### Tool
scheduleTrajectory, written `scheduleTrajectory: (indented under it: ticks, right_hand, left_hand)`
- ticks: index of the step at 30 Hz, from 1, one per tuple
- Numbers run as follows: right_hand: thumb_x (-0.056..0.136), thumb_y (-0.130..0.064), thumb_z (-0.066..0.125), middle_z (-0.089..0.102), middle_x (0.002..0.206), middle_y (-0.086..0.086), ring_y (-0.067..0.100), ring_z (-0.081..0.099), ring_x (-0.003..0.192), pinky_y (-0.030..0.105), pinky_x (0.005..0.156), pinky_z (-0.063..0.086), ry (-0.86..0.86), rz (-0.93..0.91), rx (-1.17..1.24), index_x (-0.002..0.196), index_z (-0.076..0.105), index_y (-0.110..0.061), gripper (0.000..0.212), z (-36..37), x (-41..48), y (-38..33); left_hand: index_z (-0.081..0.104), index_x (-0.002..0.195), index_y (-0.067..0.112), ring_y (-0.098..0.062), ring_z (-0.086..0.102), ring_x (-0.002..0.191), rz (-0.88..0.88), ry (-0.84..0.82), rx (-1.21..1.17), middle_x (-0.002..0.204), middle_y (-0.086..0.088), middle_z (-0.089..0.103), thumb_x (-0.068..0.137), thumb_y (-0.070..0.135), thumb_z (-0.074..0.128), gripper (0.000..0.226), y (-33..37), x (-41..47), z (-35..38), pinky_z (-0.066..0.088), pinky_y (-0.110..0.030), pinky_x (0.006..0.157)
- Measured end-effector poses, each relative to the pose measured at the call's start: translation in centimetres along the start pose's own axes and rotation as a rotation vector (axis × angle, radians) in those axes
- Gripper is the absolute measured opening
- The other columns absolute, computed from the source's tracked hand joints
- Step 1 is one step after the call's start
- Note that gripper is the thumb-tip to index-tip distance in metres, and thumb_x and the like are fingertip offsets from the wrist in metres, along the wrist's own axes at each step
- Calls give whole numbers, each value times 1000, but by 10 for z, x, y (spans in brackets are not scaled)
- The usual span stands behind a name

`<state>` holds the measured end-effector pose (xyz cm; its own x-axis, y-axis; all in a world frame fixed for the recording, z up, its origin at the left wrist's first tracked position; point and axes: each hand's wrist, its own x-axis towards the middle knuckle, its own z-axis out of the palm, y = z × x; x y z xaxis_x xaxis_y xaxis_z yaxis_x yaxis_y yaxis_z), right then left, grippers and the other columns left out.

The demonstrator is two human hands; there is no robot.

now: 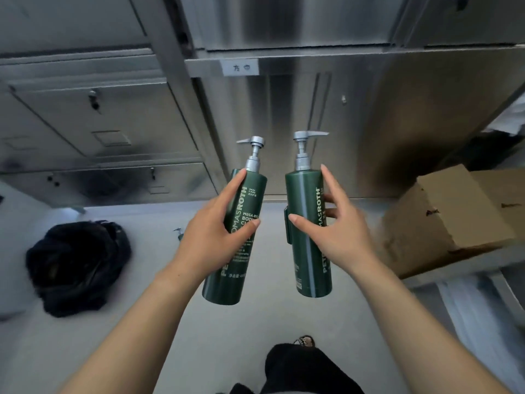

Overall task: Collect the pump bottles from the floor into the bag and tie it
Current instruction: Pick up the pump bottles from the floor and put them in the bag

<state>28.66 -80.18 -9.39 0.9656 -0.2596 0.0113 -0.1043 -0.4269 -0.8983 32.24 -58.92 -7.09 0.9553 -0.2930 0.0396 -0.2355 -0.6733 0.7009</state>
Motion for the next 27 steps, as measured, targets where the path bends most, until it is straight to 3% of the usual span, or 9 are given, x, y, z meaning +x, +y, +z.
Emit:
scheduleTrajectory:
  ticks: [4, 7, 12, 14, 16, 20, 24, 27]
  right_hand:
    - [63, -48, 78, 42, 101, -40, -27, 44, 91, -7, 61, 33, -141, -85, 15, 133, 17, -63, 94, 66, -23, -33]
    - [62, -52, 77, 44, 101, -38, -18, 49, 93, -3, 62, 36, -244, -147, -25, 132, 16, -64, 94, 114, -49, -63]
    - [63, -53, 76, 49, 108, -27, -3, 51, 99, 9, 75, 35, -379, -267, -66, 132, 14, -65, 94, 187, -95, -108]
    - [63, -53, 76, 49, 109, -26, -1, 50, 102, 15, 79, 38, -432, -301, -67, 132, 14, -65, 94, 216, -115, -123]
    - [63, -53, 76, 49, 110, -24, -2, 49, 102, 14, 77, 37, -486, -332, -62, 133, 14, -64, 93, 244, -132, -137]
    - [63, -54, 75, 49, 111, -22, 0, 49, 101, 6, 72, 31, -583, -416, -75, 132, 14, -64, 93, 293, -154, -164]
    - [63, -54, 76, 46, 99, -32, -17, 47, 91, -1, 66, 33, -669, -480, -93, 134, 16, -61, 93, 342, -166, -191]
    - [61, -55, 75, 52, 106, -21, -17, 48, 92, -2, 70, 34, -739, -481, -88, 134, 18, -60, 93, 383, -170, -206]
  left_hand:
    - [14, 134, 67, -13, 60, 104, -113, 96, -11, 120, 10, 61, 78, 40, 68, 82, -44, -61, -48, 50, -38, 88]
    - [15, 135, 65, -9, 60, 105, -159, 149, -18, 119, 14, 61, 78, 39, 69, 82, -72, -111, -81, 50, -36, 89]
    - [15, 133, 67, -3, 57, 101, -243, 272, 8, 115, 20, 59, 77, 41, 69, 82, -122, -192, -128, 39, -12, 78]
    - [15, 132, 68, -1, 55, 101, -284, 336, 16, 114, 26, 54, 76, 43, 69, 82, -138, -221, -146, 39, -13, 79]
    - [16, 133, 66, -1, 54, 103, -327, 389, 1, 115, 25, 52, 76, 44, 68, 80, -152, -245, -163, 41, -19, 82]
    - [16, 135, 64, 9, 46, 96, -406, 492, 19, 119, 22, 54, 76, 45, 67, 81, -177, -286, -192, 33, -5, 74]
    - [14, 135, 64, -4, 53, 108, -517, 595, 37, 131, 13, 55, 77, 46, 66, 80, -206, -326, -221, 39, -21, 79]
    - [13, 134, 67, -13, 59, 106, -596, 642, 55, 129, 12, 57, 78, 46, 66, 80, -231, -345, -244, 40, -26, 79]
